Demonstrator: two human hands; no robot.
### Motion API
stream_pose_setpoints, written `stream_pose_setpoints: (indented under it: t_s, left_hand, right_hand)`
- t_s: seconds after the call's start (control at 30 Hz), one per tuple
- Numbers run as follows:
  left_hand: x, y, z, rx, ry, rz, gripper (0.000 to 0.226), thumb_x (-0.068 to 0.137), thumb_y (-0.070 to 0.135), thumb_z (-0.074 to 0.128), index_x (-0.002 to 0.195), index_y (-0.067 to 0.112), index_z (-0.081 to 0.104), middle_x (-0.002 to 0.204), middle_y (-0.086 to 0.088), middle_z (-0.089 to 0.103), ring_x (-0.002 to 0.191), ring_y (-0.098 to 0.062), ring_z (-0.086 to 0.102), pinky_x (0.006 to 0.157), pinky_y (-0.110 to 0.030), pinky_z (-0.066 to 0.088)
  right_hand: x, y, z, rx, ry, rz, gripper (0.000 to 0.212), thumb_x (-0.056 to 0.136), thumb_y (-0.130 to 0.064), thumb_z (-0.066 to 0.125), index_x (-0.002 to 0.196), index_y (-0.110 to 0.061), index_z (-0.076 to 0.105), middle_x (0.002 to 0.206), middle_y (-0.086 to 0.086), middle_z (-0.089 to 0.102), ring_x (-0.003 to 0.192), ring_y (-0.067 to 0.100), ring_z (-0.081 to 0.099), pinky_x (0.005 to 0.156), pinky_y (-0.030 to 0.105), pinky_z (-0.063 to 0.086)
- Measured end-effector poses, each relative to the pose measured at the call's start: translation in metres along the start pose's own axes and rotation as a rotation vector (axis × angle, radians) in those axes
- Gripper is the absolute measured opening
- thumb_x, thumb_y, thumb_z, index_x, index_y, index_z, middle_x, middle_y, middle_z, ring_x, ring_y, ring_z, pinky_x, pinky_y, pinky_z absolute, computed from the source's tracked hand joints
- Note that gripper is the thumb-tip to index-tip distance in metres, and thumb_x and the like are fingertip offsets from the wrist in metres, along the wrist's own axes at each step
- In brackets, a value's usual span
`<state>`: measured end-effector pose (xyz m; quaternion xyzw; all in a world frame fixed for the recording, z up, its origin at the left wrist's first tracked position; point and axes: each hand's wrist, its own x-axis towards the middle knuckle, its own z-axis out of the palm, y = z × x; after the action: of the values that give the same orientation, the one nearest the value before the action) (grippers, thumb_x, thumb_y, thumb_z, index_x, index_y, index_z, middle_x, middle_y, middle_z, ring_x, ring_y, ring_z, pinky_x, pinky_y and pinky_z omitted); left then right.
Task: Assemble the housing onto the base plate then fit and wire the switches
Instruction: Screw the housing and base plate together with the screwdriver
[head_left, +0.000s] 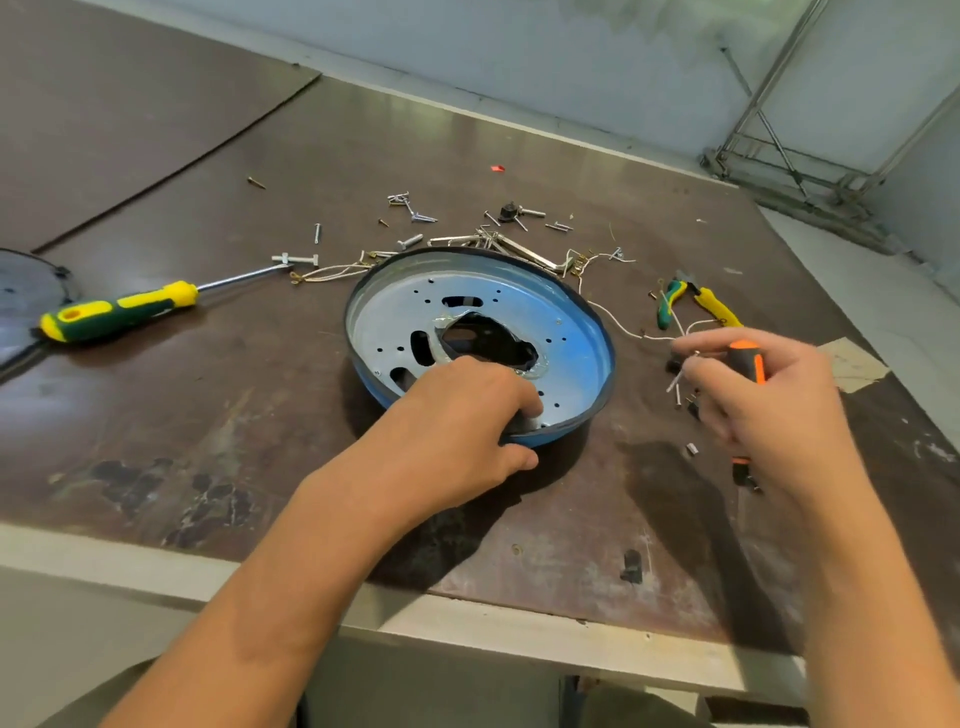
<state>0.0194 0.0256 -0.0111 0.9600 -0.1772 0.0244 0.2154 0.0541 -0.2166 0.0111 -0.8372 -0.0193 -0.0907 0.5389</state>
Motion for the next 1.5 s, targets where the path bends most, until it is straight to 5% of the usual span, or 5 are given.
stream_pose_setpoints:
  t_s: [0.3, 0.67, 0.97, 1.27, 1.5]
  left_hand:
    - [0.004, 0.000, 0.005, 0.123, 0.068, 0.031, 0.039, 0.084, 0.055, 0.067, 0.119, 0.037, 0.064, 0.111, 0.015, 0.061, 0.101, -0.009, 0.058, 0.077, -0.026, 0.042]
    - [0.004, 0.001, 0.016, 0.166, 0.093, 0.054, 0.048, 0.082, 0.061, 0.065, 0.127, 0.046, 0.059, 0.116, 0.019, 0.052, 0.105, -0.009, 0.053, 0.071, -0.030, 0.043]
    - [0.006, 0.000, 0.014, 0.130, 0.059, 0.062, 0.049, 0.084, 0.059, 0.064, 0.129, 0.040, 0.060, 0.120, 0.021, 0.054, 0.108, -0.006, 0.054, 0.081, -0.030, 0.049]
    - [0.005, 0.001, 0.013, 0.156, 0.080, 0.082, 0.044, 0.088, 0.054, 0.061, 0.129, 0.038, 0.061, 0.122, 0.021, 0.056, 0.104, -0.005, 0.057, 0.079, -0.025, 0.046]
    - [0.005, 0.001, 0.013, 0.162, 0.076, 0.072, 0.044, 0.086, 0.056, 0.062, 0.128, 0.041, 0.062, 0.120, 0.022, 0.056, 0.100, -0.005, 0.058, 0.078, -0.027, 0.049]
  right_hand:
    - [-0.014, -0.002, 0.060, -0.283, -0.174, -0.254, 0.021, 0.083, -0.011, 0.072, 0.090, -0.030, 0.077, 0.074, -0.012, 0.070, 0.065, 0.005, 0.064, 0.057, 0.015, 0.049]
    - [-0.004, 0.000, 0.050, -0.309, -0.419, -0.197, 0.013, 0.090, -0.020, 0.070, 0.090, -0.031, 0.077, 0.058, -0.022, 0.061, 0.053, 0.001, 0.057, 0.050, 0.011, 0.038]
    - [-0.007, -0.003, 0.055, -0.292, -0.248, -0.224, 0.008, 0.080, -0.024, 0.082, 0.083, -0.029, 0.076, 0.071, -0.017, 0.066, 0.064, 0.003, 0.063, 0.058, 0.025, 0.053]
    - [-0.007, -0.006, 0.051, -0.414, -0.292, -0.364, 0.005, 0.082, -0.022, 0.080, 0.084, -0.026, 0.078, 0.072, -0.018, 0.066, 0.072, -0.001, 0.063, 0.063, 0.009, 0.046]
    - [-0.010, -0.004, 0.044, -0.304, -0.395, -0.347, 0.014, 0.085, -0.041, 0.071, 0.080, -0.029, 0.077, 0.063, -0.006, 0.066, 0.057, 0.013, 0.062, 0.053, 0.036, 0.052]
